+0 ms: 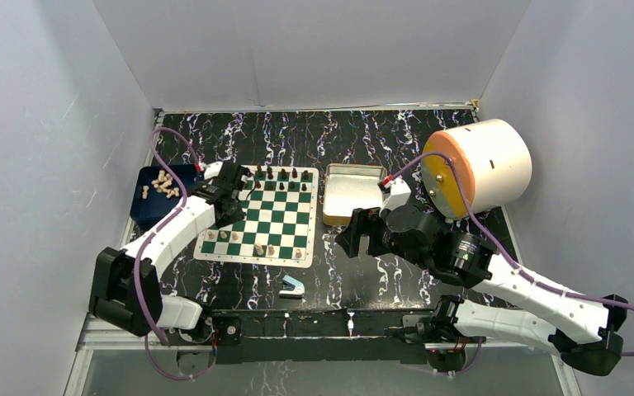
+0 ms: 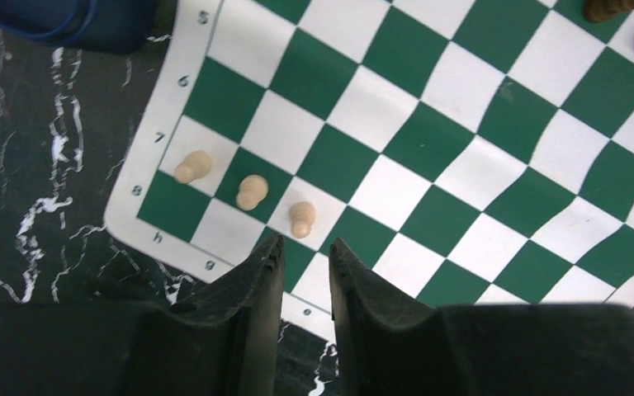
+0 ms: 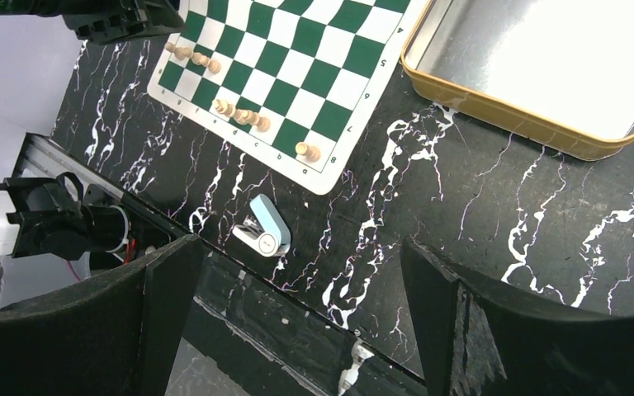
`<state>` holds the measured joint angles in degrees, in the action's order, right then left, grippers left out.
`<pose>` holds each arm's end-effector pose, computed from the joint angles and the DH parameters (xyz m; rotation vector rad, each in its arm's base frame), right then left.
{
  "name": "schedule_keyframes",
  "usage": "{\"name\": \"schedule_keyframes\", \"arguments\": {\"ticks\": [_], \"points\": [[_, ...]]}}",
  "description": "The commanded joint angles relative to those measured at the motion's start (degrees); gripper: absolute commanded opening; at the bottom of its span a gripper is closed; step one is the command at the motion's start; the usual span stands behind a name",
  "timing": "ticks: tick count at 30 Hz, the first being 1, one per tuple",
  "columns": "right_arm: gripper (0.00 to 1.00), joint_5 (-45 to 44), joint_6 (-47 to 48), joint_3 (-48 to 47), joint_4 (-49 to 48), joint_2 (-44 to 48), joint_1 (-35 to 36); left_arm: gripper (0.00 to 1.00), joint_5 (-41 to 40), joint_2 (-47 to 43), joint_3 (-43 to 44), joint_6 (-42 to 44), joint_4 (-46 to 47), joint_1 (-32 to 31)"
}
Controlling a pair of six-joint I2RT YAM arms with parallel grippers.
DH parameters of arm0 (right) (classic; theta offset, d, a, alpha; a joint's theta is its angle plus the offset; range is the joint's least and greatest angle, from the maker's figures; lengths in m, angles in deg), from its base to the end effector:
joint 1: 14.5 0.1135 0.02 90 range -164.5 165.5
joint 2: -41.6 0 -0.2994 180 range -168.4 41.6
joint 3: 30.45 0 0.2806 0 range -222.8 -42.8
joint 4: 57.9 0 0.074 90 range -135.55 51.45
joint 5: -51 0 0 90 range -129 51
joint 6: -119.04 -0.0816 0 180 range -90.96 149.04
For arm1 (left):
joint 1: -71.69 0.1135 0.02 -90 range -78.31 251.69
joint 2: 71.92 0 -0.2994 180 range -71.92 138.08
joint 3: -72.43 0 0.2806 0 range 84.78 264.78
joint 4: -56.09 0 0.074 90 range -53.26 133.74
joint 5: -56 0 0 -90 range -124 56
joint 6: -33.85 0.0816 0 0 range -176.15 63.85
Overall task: Set up the chess pieces on the board
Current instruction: Place the chess piece on the chessboard, then move the chessboard to the center of the board.
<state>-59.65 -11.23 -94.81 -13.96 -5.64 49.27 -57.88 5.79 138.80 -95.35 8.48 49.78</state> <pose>0.1226 0.1838 0.3481 -0.1958 2.0877 0.7765 0.2981 -0.0843 0.2235 -0.5146 2.4195 0.1009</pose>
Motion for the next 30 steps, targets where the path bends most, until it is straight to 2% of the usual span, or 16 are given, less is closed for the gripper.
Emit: {"name": "schedule_keyframes", "arguments": {"ticks": [1,5,10,14,23,30], "points": [[0.99,-0.3,0.3,-1.2,-1.9,1.8,-0.1,0.23,-5.0,-5.7,0.1,-7.4,-5.3,1.0],[0.99,-0.3,-0.6,-0.4,-1.1,3.0,-0.1,0.09,-6.0,-10.6,-1.8,-11.2,-6.5,5.2],[0.99,-0.8,-1.2,0.4,-0.7,4.7,-0.1,0.0,-1.4,-13.4,-5.1,-9.6,-6.3,16.7],[0.99,-1.0,-1.4,-0.1,-1.0,4.3,-0.1,0.0,2.2,-12.9,-6.0,-7.4,-4.7,23.8],[0.99,-0.7,-1.6,0.3,-1.6,3.7,-0.1,0.0,8.0,-8.8,-11.8,-11.8,3.6,27.2],[0.99,-1.5,-1.1,0.7,-2.6,3.5,-0.1,0.0,7.5,-5.6,-15.8,-12.8,6.9,27.6]]}}
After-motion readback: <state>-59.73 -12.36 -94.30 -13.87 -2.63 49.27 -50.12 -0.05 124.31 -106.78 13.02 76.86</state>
